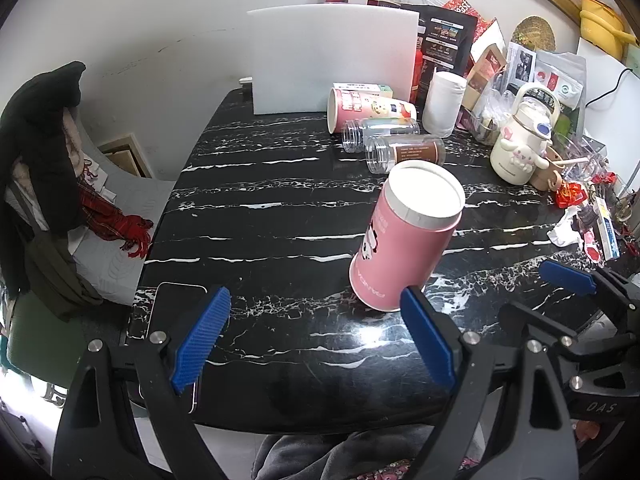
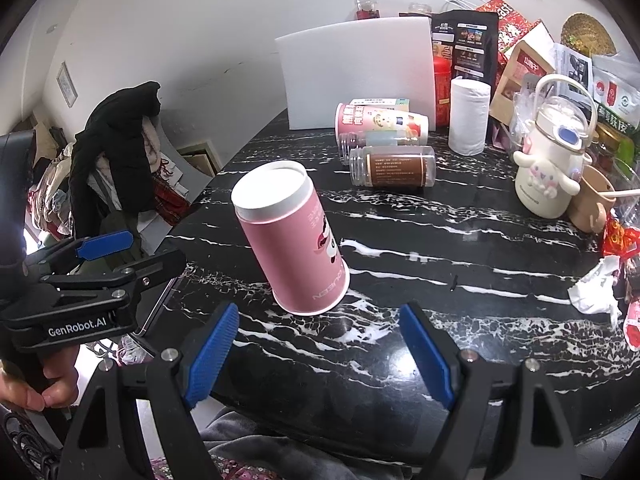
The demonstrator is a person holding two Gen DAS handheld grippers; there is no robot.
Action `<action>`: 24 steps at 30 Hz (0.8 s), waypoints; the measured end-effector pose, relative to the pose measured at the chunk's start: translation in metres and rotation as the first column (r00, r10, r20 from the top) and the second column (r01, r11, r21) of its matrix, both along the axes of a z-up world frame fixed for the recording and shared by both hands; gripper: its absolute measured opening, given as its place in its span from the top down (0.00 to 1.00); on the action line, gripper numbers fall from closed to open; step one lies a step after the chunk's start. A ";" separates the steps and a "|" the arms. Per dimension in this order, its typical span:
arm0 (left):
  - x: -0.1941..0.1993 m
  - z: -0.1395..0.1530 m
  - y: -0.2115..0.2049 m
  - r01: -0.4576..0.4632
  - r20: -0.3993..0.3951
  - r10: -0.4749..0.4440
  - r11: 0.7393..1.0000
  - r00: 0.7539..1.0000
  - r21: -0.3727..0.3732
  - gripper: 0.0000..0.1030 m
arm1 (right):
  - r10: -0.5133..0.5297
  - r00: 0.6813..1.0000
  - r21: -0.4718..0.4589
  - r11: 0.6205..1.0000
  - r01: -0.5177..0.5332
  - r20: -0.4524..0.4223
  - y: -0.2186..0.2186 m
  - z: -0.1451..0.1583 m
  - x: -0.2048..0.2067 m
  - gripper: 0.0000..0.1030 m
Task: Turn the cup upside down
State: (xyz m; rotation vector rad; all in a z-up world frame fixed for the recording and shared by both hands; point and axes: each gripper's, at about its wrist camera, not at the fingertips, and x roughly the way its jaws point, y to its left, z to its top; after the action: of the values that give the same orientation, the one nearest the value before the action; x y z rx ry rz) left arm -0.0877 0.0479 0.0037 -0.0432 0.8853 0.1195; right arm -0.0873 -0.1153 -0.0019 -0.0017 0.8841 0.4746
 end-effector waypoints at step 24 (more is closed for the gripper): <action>0.008 -0.004 0.004 0.009 -0.030 -0.008 1.000 1.000 0.023 0.16 | -0.003 1.000 -0.014 1.000 0.003 -0.009 0.001 -0.002 0.003 0.19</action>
State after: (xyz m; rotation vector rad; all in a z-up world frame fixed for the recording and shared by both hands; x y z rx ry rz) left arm -0.0794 0.0519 -0.0007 -0.0162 0.9141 0.1224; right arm -0.0847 -0.1139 -0.0041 -0.0112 0.8962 0.4658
